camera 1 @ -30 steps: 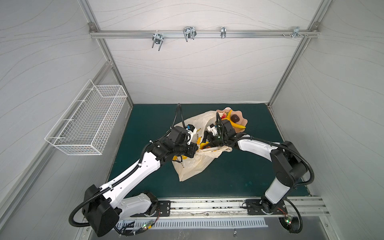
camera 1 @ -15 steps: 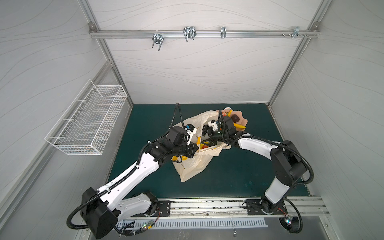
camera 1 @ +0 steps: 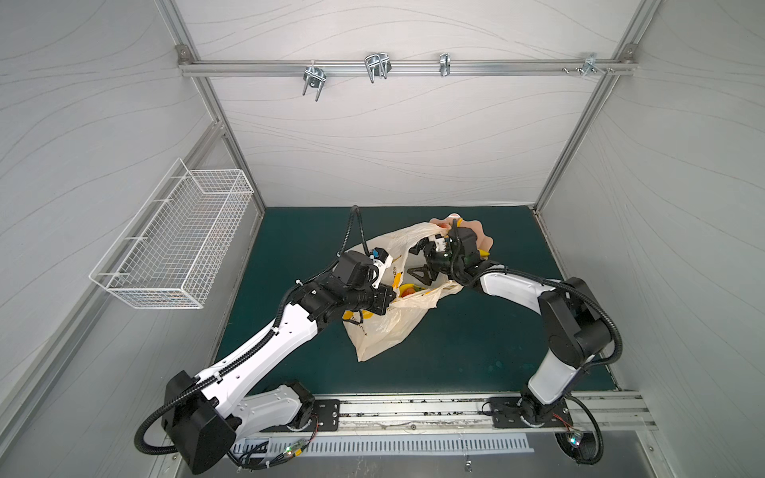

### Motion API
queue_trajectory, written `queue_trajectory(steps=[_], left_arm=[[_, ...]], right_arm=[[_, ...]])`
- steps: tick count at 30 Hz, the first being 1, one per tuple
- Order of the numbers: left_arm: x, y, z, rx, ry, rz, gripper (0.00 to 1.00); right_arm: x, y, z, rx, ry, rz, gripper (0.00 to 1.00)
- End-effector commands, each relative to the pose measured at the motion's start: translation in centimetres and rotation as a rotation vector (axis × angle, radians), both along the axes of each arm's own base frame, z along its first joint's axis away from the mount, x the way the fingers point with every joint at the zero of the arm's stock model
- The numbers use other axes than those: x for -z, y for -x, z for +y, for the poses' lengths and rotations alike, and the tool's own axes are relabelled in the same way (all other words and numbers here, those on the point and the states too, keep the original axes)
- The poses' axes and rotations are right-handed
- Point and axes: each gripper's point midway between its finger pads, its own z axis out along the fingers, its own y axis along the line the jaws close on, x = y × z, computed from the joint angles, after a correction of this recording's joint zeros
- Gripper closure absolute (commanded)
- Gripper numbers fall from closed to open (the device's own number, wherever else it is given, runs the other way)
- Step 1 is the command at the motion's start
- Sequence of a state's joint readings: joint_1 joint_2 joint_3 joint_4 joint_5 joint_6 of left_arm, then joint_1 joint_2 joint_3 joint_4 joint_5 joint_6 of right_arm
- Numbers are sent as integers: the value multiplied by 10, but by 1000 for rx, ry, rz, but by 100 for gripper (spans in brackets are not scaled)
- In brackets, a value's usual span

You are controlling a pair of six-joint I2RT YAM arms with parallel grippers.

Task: Place the fruits into the plastic bag
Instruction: 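Open the right gripper to release the strawberry inside the bag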

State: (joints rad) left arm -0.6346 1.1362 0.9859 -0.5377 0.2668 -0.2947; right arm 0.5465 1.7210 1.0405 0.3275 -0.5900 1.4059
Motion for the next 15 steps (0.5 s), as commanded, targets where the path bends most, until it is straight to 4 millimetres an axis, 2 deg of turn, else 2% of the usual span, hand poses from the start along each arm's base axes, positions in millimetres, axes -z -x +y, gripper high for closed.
queue_trajectory(steps=[1, 8, 15], left_arm=[[-13, -14, 11, -53, -49, -44, 100], [-22, -22, 16, -79, -54, -72, 100], [-19, -19, 13, -43, -59, -74, 100]], right_arm=[[-2, 10, -12, -21, 22, 43, 1], [7, 45, -30, -97, 106, 53, 1], [6, 54, -54, -87, 201, -34, 1]])
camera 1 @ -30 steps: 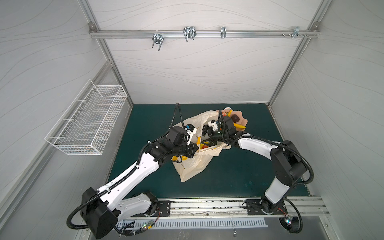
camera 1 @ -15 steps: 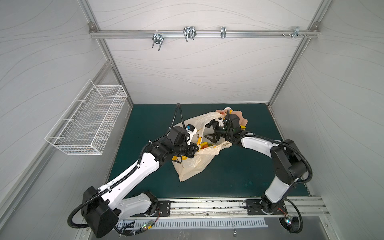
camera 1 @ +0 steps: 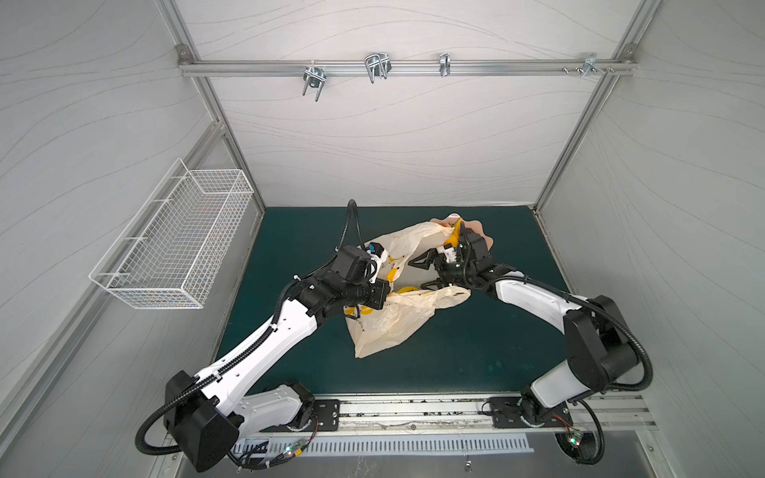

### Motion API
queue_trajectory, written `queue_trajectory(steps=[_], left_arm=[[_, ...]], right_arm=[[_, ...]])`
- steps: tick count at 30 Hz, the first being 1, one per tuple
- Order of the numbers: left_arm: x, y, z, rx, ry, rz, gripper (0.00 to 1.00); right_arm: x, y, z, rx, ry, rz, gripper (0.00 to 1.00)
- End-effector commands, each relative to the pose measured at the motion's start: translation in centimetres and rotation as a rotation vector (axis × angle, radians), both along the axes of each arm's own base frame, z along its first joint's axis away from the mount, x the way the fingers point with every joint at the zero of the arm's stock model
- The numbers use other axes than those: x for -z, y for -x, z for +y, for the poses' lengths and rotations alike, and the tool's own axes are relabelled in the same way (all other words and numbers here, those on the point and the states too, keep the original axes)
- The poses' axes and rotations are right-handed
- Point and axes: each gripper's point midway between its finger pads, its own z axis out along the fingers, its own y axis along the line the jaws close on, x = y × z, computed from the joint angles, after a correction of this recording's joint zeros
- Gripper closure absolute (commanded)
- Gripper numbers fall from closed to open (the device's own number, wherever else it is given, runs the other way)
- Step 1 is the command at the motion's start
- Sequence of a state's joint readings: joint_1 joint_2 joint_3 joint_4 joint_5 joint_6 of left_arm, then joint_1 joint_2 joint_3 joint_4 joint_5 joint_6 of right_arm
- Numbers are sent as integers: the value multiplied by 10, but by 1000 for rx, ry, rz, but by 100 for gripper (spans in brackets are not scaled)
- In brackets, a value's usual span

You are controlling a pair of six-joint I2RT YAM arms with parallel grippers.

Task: Place the fruits into the plastic bag
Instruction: 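Open the right gripper to release the strawberry inside the bag, then withdraw the right gripper up out of the bag toward the bowl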

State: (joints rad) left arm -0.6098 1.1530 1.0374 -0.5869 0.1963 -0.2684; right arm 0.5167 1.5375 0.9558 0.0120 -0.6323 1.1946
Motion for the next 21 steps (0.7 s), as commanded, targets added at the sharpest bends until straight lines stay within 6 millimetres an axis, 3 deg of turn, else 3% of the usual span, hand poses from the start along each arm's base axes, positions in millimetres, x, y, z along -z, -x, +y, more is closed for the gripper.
queue_trajectory(steps=[1, 9, 12, 21], left_arm=[[-14, -3, -2, 24, 7, -40, 100], [-8, 1, -10, 63, 32, -17, 100], [-8, -1, -9, 52, 25, -22, 100], [-10, -9, 2, -15, -15, -30, 100]], right_arm=[[-7, 3, -19, 0, 74, -82, 1], [-35, -15, -8, -63, 34, -316, 1], [-35, -18, -5, -89, 55, -328, 1], [-25, 7, -10, -154, 65, -285, 1]])
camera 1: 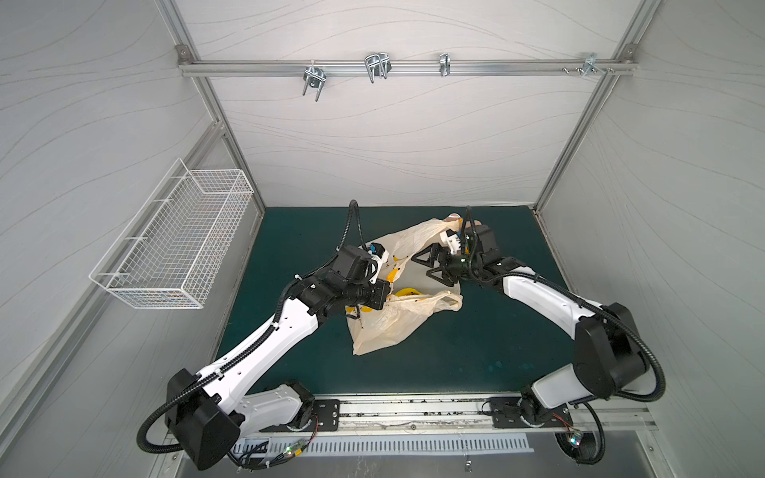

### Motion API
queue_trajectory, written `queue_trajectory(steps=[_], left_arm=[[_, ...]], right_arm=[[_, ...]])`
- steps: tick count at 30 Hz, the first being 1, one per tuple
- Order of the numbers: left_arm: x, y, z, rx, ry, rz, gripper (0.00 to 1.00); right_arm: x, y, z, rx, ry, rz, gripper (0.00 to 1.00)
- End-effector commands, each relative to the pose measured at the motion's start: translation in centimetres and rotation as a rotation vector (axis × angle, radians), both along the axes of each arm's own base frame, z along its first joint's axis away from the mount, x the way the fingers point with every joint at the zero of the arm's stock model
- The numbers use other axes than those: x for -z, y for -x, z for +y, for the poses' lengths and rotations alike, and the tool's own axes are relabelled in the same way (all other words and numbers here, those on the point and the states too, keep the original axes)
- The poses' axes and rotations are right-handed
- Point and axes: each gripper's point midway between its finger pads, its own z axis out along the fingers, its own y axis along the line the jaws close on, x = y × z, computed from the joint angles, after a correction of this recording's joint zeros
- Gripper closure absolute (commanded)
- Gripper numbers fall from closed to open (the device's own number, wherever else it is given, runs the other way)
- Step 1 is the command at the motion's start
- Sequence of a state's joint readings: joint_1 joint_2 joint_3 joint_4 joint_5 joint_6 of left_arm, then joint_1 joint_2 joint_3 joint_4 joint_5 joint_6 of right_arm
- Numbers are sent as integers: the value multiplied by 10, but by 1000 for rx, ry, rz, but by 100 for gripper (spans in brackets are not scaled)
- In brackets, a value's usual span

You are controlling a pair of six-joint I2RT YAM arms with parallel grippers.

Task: Place the fruits into the plastic bag
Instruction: 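Withdraw the right gripper up out of the bag toward the bowl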

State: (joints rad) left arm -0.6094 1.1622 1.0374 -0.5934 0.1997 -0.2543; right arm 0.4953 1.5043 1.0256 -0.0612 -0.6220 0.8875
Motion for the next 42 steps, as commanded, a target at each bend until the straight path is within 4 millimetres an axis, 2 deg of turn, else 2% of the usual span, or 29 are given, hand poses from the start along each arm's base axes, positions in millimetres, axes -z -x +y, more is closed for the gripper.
queue_trajectory(steps=[1, 7, 10, 20, 26, 33, 42], left_arm=[[-13, -10, 3, -32, -4, -35, 100], [-12, -17, 7, -71, -12, -26, 100], [-11, -19, 7, -74, -13, -19, 100], [-15, -23, 6, -78, 0, -22, 100], [-12, -23, 12, -88, -15, -16, 100], [-15, -22, 14, -87, 0, -20, 100], [-17, -23, 18, -98, 10, -18, 100]], right_arm=[[5, 21, -6, -45, 20, 10, 1], [17, 47, -19, -79, 59, 21, 1], [18, 59, -23, -113, 63, 14, 1], [29, 83, -38, -160, 84, 45, 1], [17, 69, -56, -113, 58, 19, 1], [-2, 46, -89, -43, 85, 4, 1], [-3, 15, -137, 111, 207, 4, 1]])
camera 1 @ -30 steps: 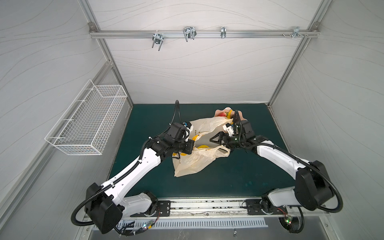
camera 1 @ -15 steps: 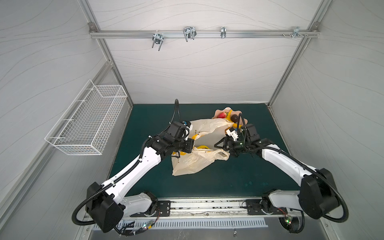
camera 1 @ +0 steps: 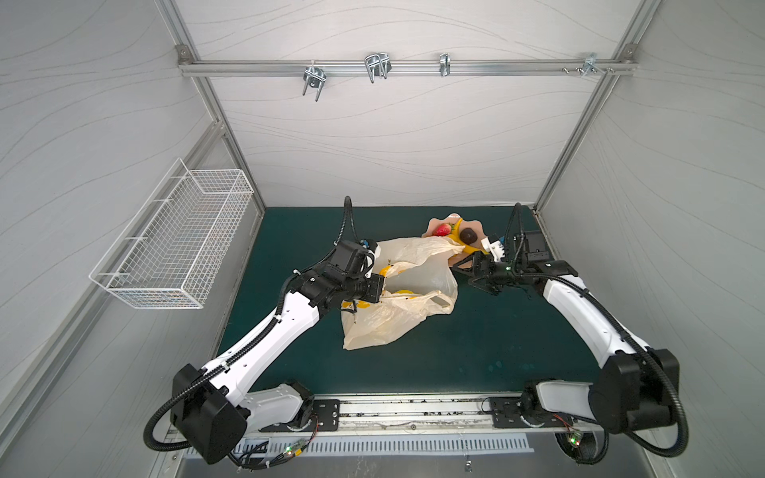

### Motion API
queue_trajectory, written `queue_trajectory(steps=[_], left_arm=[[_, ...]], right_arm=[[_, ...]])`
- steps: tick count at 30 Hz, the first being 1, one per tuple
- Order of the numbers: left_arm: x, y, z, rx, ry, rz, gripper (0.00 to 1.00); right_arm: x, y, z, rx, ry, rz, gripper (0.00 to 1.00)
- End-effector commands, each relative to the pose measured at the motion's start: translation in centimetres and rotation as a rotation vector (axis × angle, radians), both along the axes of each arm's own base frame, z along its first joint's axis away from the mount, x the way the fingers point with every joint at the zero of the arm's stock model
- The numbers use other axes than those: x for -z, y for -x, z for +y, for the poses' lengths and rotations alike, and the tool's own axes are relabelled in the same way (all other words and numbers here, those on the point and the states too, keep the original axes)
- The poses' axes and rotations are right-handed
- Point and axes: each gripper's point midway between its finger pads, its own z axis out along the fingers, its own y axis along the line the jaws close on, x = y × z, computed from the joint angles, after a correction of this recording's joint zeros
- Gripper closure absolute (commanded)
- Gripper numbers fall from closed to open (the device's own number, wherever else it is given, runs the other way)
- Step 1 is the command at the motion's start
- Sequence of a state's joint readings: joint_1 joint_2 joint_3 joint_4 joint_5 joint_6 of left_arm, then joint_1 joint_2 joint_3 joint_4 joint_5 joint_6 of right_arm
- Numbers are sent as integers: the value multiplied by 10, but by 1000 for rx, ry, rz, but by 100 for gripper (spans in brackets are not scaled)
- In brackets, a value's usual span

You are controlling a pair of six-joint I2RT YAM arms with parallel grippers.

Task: Place the fruits into the plastic bag
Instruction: 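Withdraw the right gripper up out of the bag toward the bowl, then lower the right gripper into the bowl over the dark plum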

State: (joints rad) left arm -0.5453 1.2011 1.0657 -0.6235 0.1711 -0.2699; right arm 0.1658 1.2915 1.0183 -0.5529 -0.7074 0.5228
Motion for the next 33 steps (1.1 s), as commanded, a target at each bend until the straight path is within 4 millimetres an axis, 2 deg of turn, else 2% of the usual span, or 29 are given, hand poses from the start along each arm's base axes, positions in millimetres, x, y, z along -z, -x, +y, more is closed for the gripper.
queue_trajectory(steps=[1, 8, 15, 23, 33], left_arm=[[-24, -5, 0, -4, 42, -51, 100], [-28, -2, -4, 18, 61, -52, 100], [-31, 0, -6, 32, 77, -48, 100], [-32, 3, -9, 35, 100, -37, 100], [-34, 6, -11, 39, 126, -31, 100]], right_arm=[[5, -6, -20, 46, 89, 17, 2], [16, -39, -50, 124, 302, 19, 7], [34, -85, -65, 190, 414, 53, 12], [55, -135, -75, 249, 494, 76, 11], [82, -183, -77, 308, 521, 127, 10]])
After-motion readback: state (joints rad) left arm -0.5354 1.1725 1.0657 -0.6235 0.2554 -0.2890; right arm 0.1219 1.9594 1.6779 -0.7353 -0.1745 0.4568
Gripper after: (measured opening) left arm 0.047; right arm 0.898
